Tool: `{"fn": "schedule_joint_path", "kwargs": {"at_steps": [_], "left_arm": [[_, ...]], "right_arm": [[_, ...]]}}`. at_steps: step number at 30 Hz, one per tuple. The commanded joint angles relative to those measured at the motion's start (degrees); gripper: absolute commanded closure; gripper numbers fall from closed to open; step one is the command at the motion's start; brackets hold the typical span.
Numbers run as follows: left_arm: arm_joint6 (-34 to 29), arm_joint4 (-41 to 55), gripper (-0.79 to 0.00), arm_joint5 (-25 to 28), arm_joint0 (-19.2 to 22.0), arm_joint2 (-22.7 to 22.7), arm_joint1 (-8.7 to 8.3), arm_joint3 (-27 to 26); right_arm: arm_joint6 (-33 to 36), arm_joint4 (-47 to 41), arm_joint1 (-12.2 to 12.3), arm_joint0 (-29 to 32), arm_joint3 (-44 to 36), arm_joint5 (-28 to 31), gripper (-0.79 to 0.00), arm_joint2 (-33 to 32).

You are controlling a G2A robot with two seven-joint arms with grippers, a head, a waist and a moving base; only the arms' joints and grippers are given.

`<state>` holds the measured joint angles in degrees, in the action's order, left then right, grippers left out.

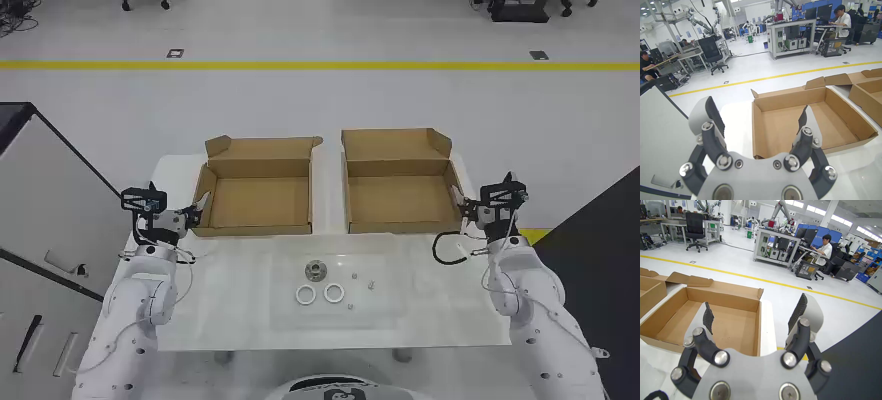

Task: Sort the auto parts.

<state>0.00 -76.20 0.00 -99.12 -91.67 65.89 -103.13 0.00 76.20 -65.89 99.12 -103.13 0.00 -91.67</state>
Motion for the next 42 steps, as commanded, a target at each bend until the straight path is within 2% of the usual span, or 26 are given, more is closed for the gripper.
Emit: {"fn": "schedule_joint_path", "kwargs": {"at_steps": [1, 10, 16, 20, 25, 31, 37, 42], "left_arm": [[0.00, 0.00, -0.784, 0.00, 0.00, 0.00, 0.00, 0.00], [0.00, 0.00, -0.785, 0.00, 0.00, 0.00, 0.00, 0.00], [0.00, 0.00, -0.785, 0.00, 0.00, 0.00, 0.00, 0.00], [0.00, 0.00, -0.785, 0.00, 0.00, 0.00, 0.00, 0.00], [0.00, 0.00, -0.785, 0.00, 0.00, 0.00, 0.00, 0.00], [0.00, 0.00, -0.785, 0.00, 0.00, 0.00, 0.00, 0.00], [0.00, 0.00, -0.785, 0.00, 0.00, 0.00, 0.00, 0.00], [0.00, 0.00, -0.785, 0.00, 0.00, 0.00, 0.00, 0.00]], "right_arm": [[0.00, 0.00, 0.00, 0.00, 0.00, 0.00, -0.784, 0.00], [-0.53, 0.27, 0.07, -0.01, -1.08, 1.30, -0.785, -0.46], [3.26, 1.70, 1.04, 2.64, -9.80, 11.98, -0.785, -5.65], [10.77, -1.34, 1.88, 3.47, -15.43, 23.50, -0.785, -9.32], [22.66, -7.16, 3.06, 1.31, -20.06, 37.38, -0.785, -12.18], [37.73, -16.73, 4.45, -4.46, -20.89, 47.13, -0.785, -10.40], [53.57, -27.50, 5.83, -11.75, -19.82, 49.48, -0.785, -3.91], [60.18, -32.62, 8.05, -17.46, -19.24, 44.12, -0.785, 4.77]]}}
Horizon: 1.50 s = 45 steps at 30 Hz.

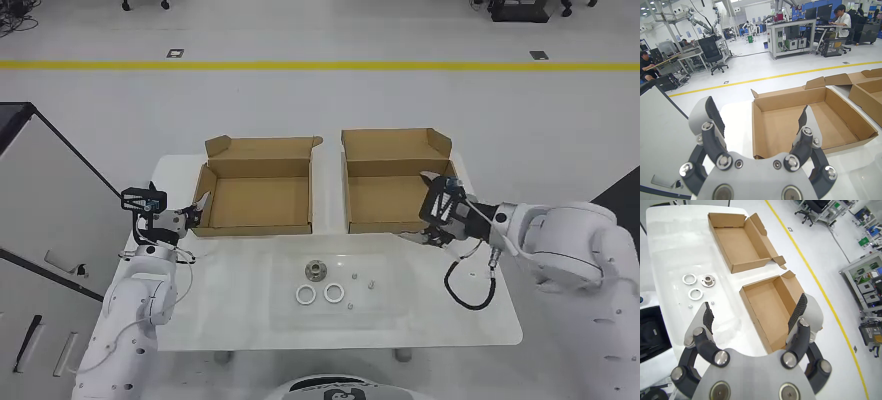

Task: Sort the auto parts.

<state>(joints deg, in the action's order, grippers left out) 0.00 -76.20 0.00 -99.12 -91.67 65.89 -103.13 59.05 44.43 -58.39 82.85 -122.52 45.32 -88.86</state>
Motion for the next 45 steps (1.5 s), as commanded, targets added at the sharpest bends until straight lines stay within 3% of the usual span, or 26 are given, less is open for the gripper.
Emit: {"fn": "schedule_joint_path", "kwargs": {"at_steps": [1, 10, 24, 36, 45], "left_arm": [[0.00, 0.00, -0.785, 0.00, 0.00, 0.00, 0.00, 0.00], [0.00, 0.00, -0.785, 0.00, 0.00, 0.00, 0.00, 0.00], [0.00, 0.00, -0.785, 0.00, 0.00, 0.00, 0.00, 0.00], [0.00, 0.00, -0.785, 0.00, 0.00, 0.00, 0.00, 0.00], [0.00, 0.00, -0.785, 0.00, 0.00, 0.00, 0.00, 0.00]], "right_arm": [[2.42, -2.33, 1.16, -2.30, 0.54, -2.49, -0.785, 3.89], [12.59, -12.75, 7.00, -15.44, 3.92, -12.66, -0.785, 19.84], [10.02, -12.37, 13.92, -27.15, 9.49, -10.09, -0.785, 41.14], [6.79, -12.21, 16.16, -34.45, 13.06, -6.87, -0.785, 53.51], [6.59, -12.28, 16.18, -35.19, 13.36, -6.68, -0.785, 54.27]]}}
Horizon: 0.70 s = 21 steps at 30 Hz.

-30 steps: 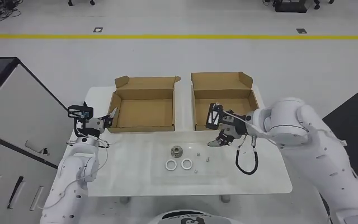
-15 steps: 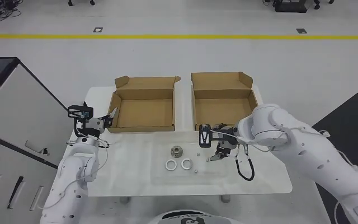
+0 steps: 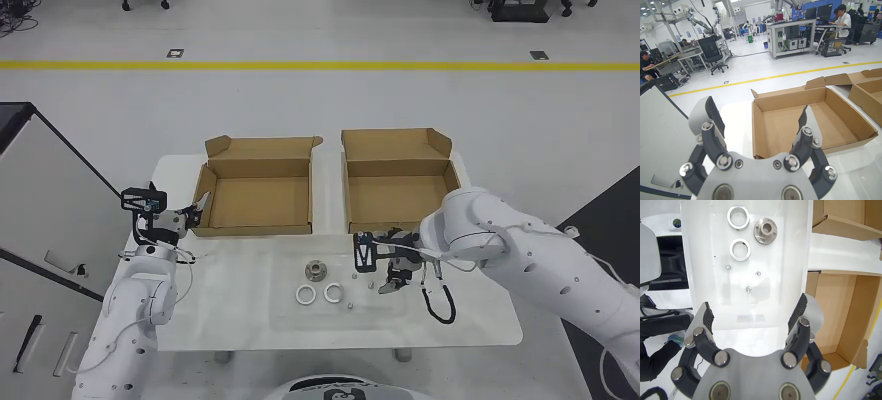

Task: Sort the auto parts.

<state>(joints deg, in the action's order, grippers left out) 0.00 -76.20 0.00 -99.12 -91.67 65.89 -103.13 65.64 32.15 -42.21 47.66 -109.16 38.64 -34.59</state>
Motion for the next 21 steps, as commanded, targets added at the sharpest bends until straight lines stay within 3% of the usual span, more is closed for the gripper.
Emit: {"fn": "schedule_joint_path", "kwargs": {"at_steps": [1, 10, 21], "left_arm": [[0.00, 0.00, -0.785, 0.00, 0.00, 0.00, 0.00, 0.00], [0.00, 0.00, -0.785, 0.00, 0.00, 0.00, 0.00, 0.00], [0.00, 0.00, -0.785, 0.00, 0.00, 0.00, 0.00, 0.00]], "right_arm": [[0.01, 0.00, 0.00, 0.00, 0.00, 0.00, -0.785, 0.00], [0.32, 0.79, -0.18, -0.20, -1.75, -0.32, -0.785, 0.44], [6.70, -1.02, -2.40, -8.31, -1.36, -6.70, -0.785, 10.38]]}}
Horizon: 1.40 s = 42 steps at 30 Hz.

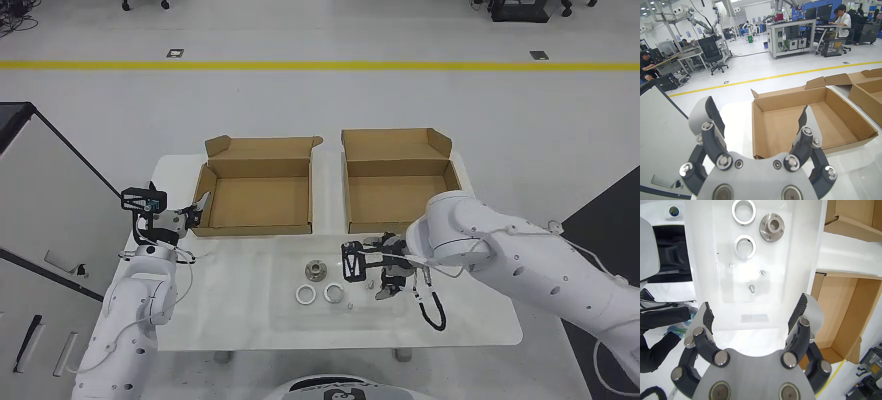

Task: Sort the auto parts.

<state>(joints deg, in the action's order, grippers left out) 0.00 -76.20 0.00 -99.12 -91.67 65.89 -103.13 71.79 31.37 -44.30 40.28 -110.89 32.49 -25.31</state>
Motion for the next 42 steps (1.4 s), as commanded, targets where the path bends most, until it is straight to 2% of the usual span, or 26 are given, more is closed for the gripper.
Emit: {"fn": "schedule_joint_path", "kwargs": {"at_steps": [1, 13, 20, 26, 28, 31, 33, 37, 42], "left_arm": [[0.00, 0.00, -0.785, 0.00, 0.00, 0.00, 0.00, 0.00], [0.00, 0.00, -0.785, 0.00, 0.00, 0.00, 0.00, 0.00], [0.00, 0.00, -0.785, 0.00, 0.00, 0.00, 0.00, 0.00], [0.00, 0.00, -0.785, 0.00, 0.00, 0.00, 0.00, 0.00], [0.00, 0.00, -0.785, 0.00, 0.00, 0.00, 0.00, 0.00], [0.00, 0.00, -0.785, 0.00, 0.00, 0.00, 0.00, 0.00], [0.00, 0.00, -0.785, 0.00, 0.00, 0.00, 0.00, 0.00], [0.00, 0.00, -0.785, 0.00, 0.00, 0.00, 0.00, 0.00], [0.00, 0.00, -0.785, 0.00, 0.00, 0.00, 0.00, 0.00]], "right_arm": [[0.90, -0.62, -0.67, -1.84, 0.73, -0.90, -0.785, 2.09], [3.49, -3.71, -5.92, -10.30, 6.61, -3.49, -0.785, 14.24], [3.87, -3.69, -8.32, -10.51, 9.66, -3.86, -0.776, 15.57], [4.07, -2.51, -9.75, -9.52, 11.81, -4.07, -0.686, 15.57], [4.29, -2.13, -10.11, -9.21, 12.44, -4.29, -0.622, 15.57], [4.50, -1.84, -10.51, -8.91, 13.26, -4.50, -0.582, 15.57], [4.57, -1.58, -10.73, -8.59, 13.67, -4.57, -0.480, 15.57], [5.08, -0.58, -11.19, -7.83, 14.39, -5.07, -0.403, 15.57], [5.45, 0.23, -11.79, -7.36, 15.22, -5.45, -0.382, 15.57]]}}
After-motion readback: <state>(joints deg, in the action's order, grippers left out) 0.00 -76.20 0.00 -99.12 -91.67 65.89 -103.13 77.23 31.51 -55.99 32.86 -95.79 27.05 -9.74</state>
